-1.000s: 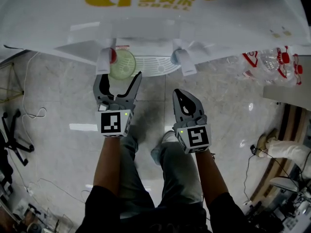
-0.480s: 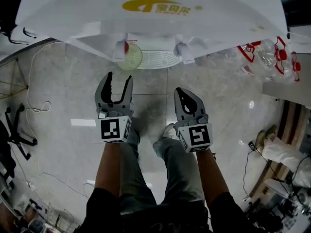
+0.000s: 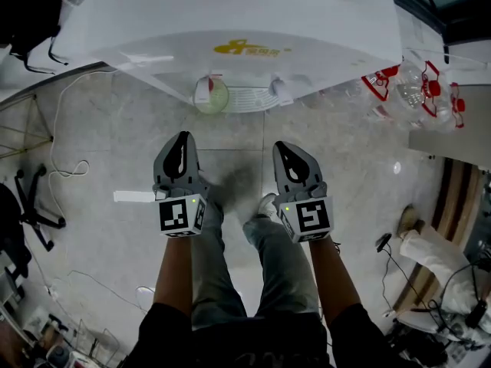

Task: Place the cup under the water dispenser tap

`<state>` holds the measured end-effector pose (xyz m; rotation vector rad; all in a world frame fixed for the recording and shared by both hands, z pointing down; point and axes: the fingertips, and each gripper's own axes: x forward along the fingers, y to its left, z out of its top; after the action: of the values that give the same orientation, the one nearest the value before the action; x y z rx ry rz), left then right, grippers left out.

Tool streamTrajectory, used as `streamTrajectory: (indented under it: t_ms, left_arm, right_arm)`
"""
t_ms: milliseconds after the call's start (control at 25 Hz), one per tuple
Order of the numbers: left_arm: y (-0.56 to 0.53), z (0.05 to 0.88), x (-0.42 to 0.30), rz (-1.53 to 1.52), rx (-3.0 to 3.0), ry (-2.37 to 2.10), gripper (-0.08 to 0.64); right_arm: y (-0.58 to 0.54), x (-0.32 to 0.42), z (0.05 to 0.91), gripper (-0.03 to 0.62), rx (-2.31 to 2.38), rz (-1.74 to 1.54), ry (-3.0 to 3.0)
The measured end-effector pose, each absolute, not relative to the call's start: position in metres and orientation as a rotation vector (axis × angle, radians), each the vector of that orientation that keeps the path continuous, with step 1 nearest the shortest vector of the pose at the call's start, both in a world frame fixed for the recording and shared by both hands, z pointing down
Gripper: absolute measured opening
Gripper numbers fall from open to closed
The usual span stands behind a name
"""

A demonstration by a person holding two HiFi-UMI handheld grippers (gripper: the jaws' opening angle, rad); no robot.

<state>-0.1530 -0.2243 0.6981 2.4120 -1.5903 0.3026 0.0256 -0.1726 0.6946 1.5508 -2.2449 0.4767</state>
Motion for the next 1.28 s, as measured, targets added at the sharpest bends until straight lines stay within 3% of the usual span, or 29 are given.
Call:
streamTrajectory:
  t_ms: [1280]
  left_arm:
    - [-0.191, 0.500, -0.145, 0.292, 2.344, -1.536, 0.014]
  right_arm:
    - [-0.178, 0.040, 0.472, 0.015, 1.656, 0.337, -2.298]
